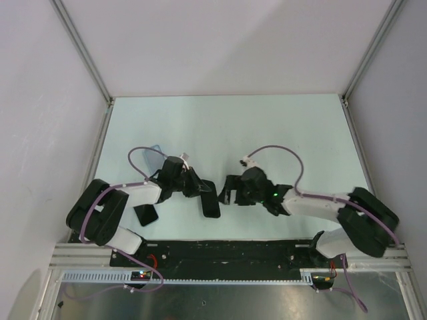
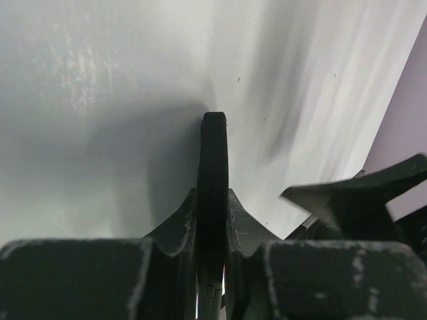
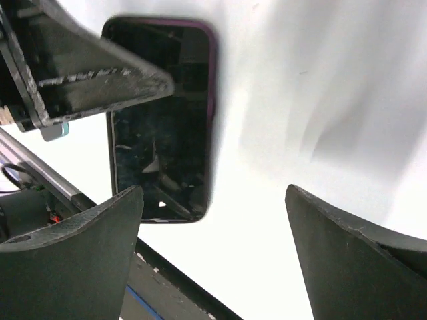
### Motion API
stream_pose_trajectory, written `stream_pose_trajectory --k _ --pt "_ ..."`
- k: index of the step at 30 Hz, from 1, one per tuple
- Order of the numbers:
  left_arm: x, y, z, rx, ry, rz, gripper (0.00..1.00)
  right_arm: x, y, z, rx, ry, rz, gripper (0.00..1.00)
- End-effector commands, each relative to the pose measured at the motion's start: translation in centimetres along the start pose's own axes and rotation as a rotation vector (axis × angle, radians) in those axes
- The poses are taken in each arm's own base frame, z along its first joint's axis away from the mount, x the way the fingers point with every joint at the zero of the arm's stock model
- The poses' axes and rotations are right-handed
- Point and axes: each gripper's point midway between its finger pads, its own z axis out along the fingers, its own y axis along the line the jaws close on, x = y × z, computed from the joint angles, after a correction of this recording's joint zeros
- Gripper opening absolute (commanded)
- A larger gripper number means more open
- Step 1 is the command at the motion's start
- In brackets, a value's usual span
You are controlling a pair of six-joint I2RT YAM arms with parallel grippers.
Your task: Put the phone into the phone case
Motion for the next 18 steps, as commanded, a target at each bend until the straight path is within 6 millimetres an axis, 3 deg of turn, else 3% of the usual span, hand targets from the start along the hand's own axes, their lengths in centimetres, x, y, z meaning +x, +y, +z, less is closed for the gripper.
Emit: stream_pose_trajectory --k 1,9,18 --pt "-0.1 -2.7 -1.4 0.085 0.018 0.104 0.0 -3.5 0.5 -3.1 -0.183 -0.06 0.002 0.92" --pt "0.7 -9.5 -6.2 0.368 0.033 0.225 0.0 -9.2 4.6 -7.0 -0.567 -0.124 0.032 0.92" --pt "1.7 -14.9 -11.8 0.593 0.03 0.308 0.0 -11.4 7.8 -9.5 -0.784 -0.15 0.02 0.9"
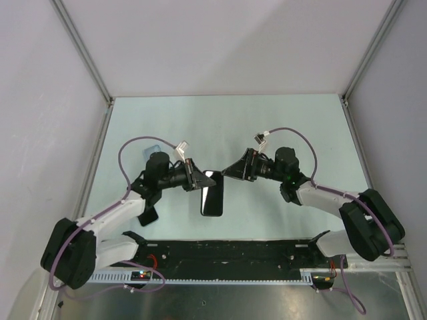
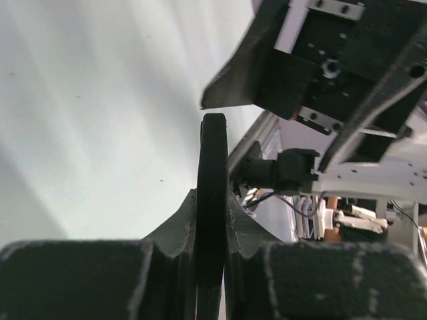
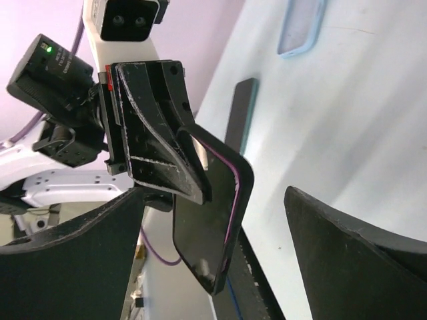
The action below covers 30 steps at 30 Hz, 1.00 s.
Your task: Put the phone into the phone case
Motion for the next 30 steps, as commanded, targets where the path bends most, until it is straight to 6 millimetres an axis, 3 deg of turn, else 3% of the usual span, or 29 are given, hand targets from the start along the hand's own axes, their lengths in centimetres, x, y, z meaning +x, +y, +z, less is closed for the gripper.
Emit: stream_pose_trajectory --k 1,5,10,15,18,21,30 --pt "-1.0 -6.4 -1.8 0.206 -0.004 0.088 0.0 -1.1 4.1 0.1 -0.184 0.006 -0.04 0.9" --pt "-1.1 -7.9 -2.5 0.248 -0.008 0.107 0.0 -1.4 5.4 0.7 -0.227 0.004 -0.036 0.85" --pt "-1.2 -7.8 -2.3 0.25 -0.002 0.094 0.0 -1.2 6.9 1.5 -0.255 0.014 -0.044 0.71" --pt "-1.3 -7.5 -1.8 0.245 -0.002 0.073 0.0 -0.6 6.9 1.9 -0.248 0.027 -0.039 0.47" --pt "-1.5 -7.3 -1.7 0.238 -0.01 0.061 0.0 -0.2 6.8 2.1 -0.244 0.039 -0.034 0.41" --pt "-1.6 -6.8 -1.4 0.223 -0.014 0.044 0.0 0.1 6.6 2.1 -0.228 0.043 -0.033 0.39" --pt "-2.0 -3.5 -0.2 0.119 -0.058 -0.04 0.0 -0.3 5.5 1.9 -0.076 -0.011 -0.094 0.09"
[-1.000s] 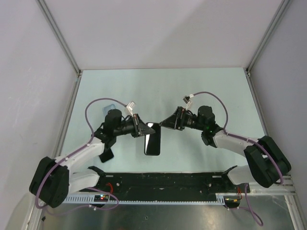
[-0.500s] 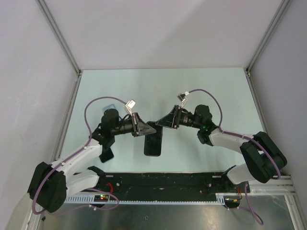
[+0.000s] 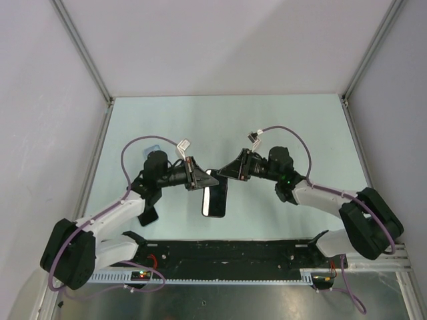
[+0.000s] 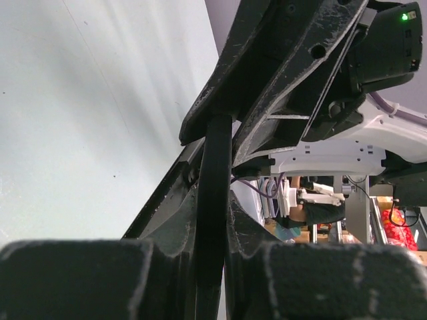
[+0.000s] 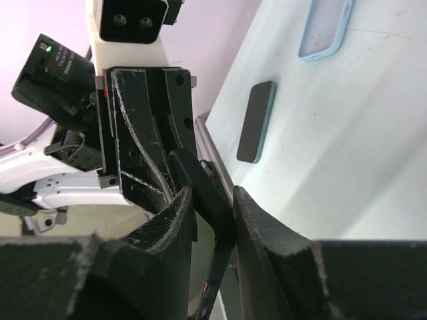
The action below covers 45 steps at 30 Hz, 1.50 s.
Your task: Put the phone into the phone case
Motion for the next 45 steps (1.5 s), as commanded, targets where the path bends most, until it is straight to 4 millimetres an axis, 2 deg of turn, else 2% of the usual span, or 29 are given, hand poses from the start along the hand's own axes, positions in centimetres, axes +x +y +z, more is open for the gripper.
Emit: stream_pose_trajectory --k 1,4,10,16,18,23,26,30,35,45 --pt "-2.3 0.7 0.5 -0.045 -0.108 -0.015 0.0 -0.5 2.2 0.1 0.048 -0.029 -0.111 0.05" --pt "-2.8 1.3 0.6 -0.08 -0.132 -0.022 0.0 -0.8 1.9 0.5 0.165 -0.068 -0.183 0.01" --pt "-3.6 1.8 0.6 -0.162 -0.167 -0.008 0.0 -0.8 1.4 1.2 0.391 -0.09 -0.276 0.0" --pt "-3.8 1.9 0.9 -0.18 -0.168 0.004 0.0 -0.8 1.4 1.2 0.445 -0.091 -0.281 0.0" --pt "-3.8 1.8 1.0 -0.179 -0.166 0.006 0.0 -1.1 1.3 1.0 0.448 -0.098 -0.276 0.13" --pt "-4.0 1.8 1.2 -0.183 -0.165 0.012 0.0 -2.0 0.0 -0.9 0.518 -0.113 -0.243 0.6" --pt "-4.2 1.9 1.4 -0.188 -0.166 0.014 0.0 -3.0 -0.4 -2.4 0.526 -0.155 -0.217 0.76" --pt "-4.3 2.2 1.6 -0.196 -0.165 0.014 0.0 -3.2 -0.3 -3.8 0.492 -0.178 -0.194 0.87" --pt "-4.9 2.0 2.0 -0.197 -0.175 0.019 0.0 -0.6 -0.3 -3.3 0.445 -0.097 -0.224 0.97" --pt "-5.4 1.2 2.4 -0.17 -0.19 0.02 0.0 3.2 -0.5 -2.4 0.357 -0.044 -0.217 1.0"
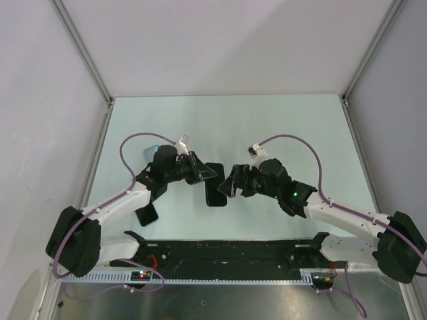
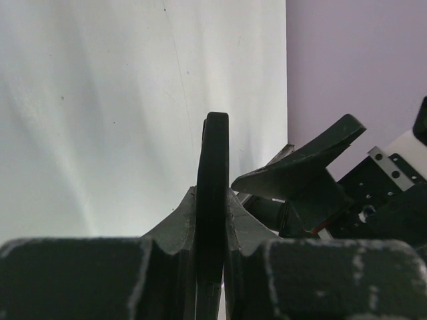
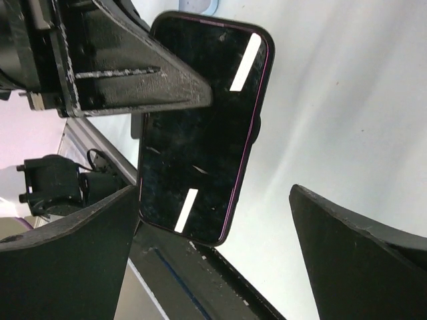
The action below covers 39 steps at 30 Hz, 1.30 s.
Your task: Put the phone into the phone case
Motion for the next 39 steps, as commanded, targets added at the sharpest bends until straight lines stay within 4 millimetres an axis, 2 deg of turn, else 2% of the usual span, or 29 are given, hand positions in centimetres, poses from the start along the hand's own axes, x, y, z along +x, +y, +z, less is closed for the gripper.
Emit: stream_pose_trajectory --k 1,6,9,12,14,16,19,22,25,28,33,39 --pt "-1.8 -3.9 -0.2 0.127 -0.05 0.056 0.0 -0.1 1.9 0.0 -0.13 -0.029 0.008 1.0" --pt "-1.8 -5.8 -0.7 0.224 -0.034 0.049 0.0 0.2 1.8 -0.6 -0.249 -0.009 0.069 0.99" --pt "-1.8 -6.9 -0.9 0.283 -0.016 0.041 0.0 0.2 2.5 -1.2 -0.359 0.007 0.093 0.98" --pt "-1.7 -7.6 -1.0 0.324 -0.001 0.034 0.0 0.2 3.6 -1.7 -0.444 0.03 0.105 0.93" --pt "-1.7 -7.8 -1.0 0.335 -0.001 0.035 0.0 0.0 4.4 -2.0 -0.488 0.036 0.117 0.85" --pt "-1.7 -7.8 -1.1 0.34 -0.001 0.038 0.0 -0.1 4.9 -2.0 -0.513 0.041 0.134 0.69" --pt "-1.8 -7.9 -1.1 0.342 -0.008 0.048 0.0 0.0 5.0 -2.0 -0.521 0.057 0.162 0.4" --pt "-2.0 -7.7 -1.1 0.335 -0.026 0.062 0.0 0.1 4.5 -1.6 -0.486 0.059 0.192 0.19" --pt "-2.2 -7.3 -1.0 0.317 -0.044 0.073 0.0 0.4 2.7 -0.7 -0.371 0.065 0.21 0.05" --pt "-2.2 -6.6 -0.9 0.278 -0.062 0.086 0.0 0.6 0.9 0.1 -0.211 0.076 0.2 0.01" --pt "-2.0 -5.4 -0.7 0.181 -0.094 0.116 0.0 0.7 -0.8 0.9 0.021 0.081 0.137 0.0" --pt "-2.0 -4.8 -0.8 0.128 -0.121 0.147 0.0 0.2 -0.7 1.1 0.045 0.068 0.096 0.0"
